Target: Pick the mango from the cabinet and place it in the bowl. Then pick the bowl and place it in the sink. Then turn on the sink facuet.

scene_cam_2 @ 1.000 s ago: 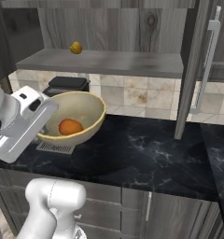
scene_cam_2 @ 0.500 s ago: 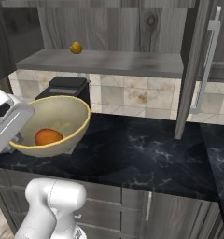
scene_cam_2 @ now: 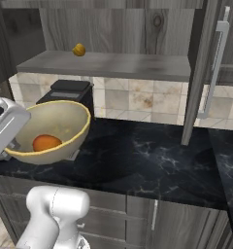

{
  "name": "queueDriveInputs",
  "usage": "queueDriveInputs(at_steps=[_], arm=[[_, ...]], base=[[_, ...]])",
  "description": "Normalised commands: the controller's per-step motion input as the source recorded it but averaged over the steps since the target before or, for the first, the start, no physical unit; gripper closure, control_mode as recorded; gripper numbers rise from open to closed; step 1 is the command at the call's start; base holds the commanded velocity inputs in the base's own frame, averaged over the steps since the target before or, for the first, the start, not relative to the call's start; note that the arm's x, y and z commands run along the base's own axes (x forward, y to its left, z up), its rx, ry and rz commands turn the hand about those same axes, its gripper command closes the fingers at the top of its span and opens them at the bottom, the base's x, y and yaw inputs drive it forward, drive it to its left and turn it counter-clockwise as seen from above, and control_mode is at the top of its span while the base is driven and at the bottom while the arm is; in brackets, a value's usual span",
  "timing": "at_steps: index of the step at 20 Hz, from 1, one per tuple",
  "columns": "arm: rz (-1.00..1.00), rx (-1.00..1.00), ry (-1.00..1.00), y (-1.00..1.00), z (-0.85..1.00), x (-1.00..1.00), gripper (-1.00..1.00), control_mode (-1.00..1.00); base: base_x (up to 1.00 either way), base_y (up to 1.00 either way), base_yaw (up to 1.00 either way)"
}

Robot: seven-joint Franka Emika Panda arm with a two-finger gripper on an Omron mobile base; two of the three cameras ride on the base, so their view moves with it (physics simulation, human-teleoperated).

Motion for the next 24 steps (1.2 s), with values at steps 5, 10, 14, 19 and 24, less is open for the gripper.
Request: queueDriveInputs(at_steps=[5,10,14,19,24], arm=[[0.00,0.00,0.00,0.00,0.00,0.00,1.00,1.00],[0.00,0.00,0.00,0.00,0.00,0.00,1.00,1.00],[0.00,0.00,0.00,0.00,0.00,0.00,1.00,1.00],[0.00,0.00,0.00,0.00,0.00,0.00,1.00,1.00],[0.00,0.00,0.00,0.00,0.00,0.00,1.00,1.00]], base=[[-0.67,0.00,0.00],[-0.97,0.00,0.00],[-0.85,0.01,-0.01],[-0.45,0.14,-0.38],[-0.28,0.04,-0.73]])
